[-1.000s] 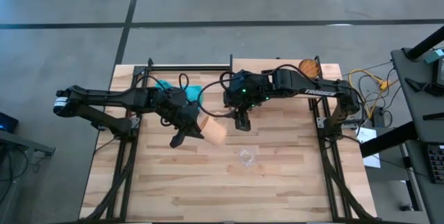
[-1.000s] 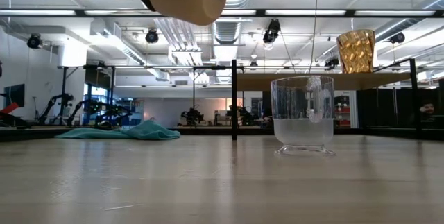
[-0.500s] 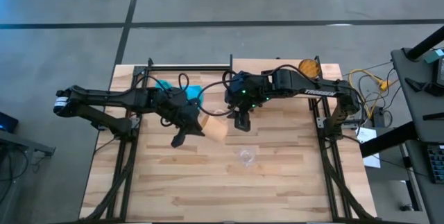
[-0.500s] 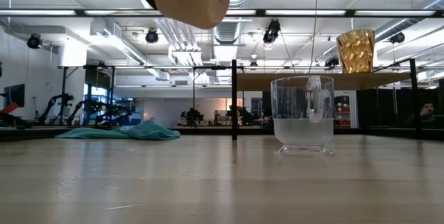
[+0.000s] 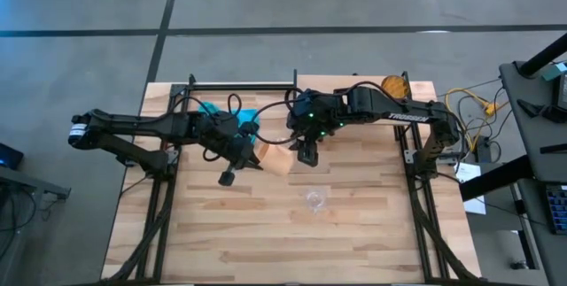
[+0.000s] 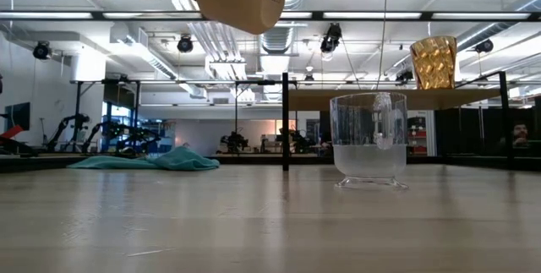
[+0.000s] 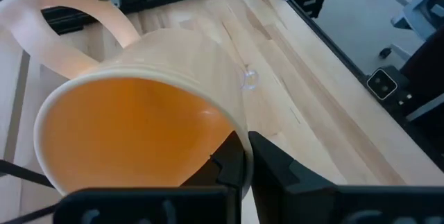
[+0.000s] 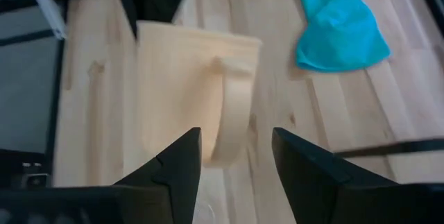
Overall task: Stack small to large cups/mugs on shelf
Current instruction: Put the yellow mug on the shelf
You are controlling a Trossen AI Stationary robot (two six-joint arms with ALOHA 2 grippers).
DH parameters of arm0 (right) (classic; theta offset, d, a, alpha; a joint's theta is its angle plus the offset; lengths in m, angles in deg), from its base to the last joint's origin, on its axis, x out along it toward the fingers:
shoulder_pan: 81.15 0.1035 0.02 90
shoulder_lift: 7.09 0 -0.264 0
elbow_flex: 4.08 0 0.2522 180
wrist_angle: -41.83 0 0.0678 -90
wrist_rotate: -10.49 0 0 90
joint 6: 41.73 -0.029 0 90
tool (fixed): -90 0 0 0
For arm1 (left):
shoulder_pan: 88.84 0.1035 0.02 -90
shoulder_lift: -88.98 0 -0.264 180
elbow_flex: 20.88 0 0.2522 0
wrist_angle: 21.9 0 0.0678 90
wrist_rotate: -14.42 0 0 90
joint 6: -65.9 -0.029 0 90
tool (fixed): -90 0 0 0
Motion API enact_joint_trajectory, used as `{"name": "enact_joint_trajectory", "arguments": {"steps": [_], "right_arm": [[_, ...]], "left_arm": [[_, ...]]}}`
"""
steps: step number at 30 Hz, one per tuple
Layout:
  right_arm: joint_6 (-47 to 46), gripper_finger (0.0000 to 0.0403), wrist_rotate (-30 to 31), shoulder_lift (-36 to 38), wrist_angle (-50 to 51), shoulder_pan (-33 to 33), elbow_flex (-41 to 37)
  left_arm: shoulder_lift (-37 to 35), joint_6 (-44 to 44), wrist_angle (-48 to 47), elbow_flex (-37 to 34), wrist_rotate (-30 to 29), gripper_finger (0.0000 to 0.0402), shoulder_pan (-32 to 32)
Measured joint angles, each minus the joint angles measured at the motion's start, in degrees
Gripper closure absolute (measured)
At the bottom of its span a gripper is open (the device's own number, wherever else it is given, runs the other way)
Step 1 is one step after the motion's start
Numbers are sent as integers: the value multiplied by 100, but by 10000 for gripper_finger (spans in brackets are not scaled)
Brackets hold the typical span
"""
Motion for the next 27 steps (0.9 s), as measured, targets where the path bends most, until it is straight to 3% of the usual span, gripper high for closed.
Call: {"name": "enact_joint_trajectory", "arguments": {"steps": [14,27], "right_arm": [[-154,236,-207,-109,-252,-7,-33],[-151,294,-176,-234,-244,-35,-33]], "left_arm": [[2,-53,285,-2,6,402,3],[4,-5,242,-7,17,402,3]]}}
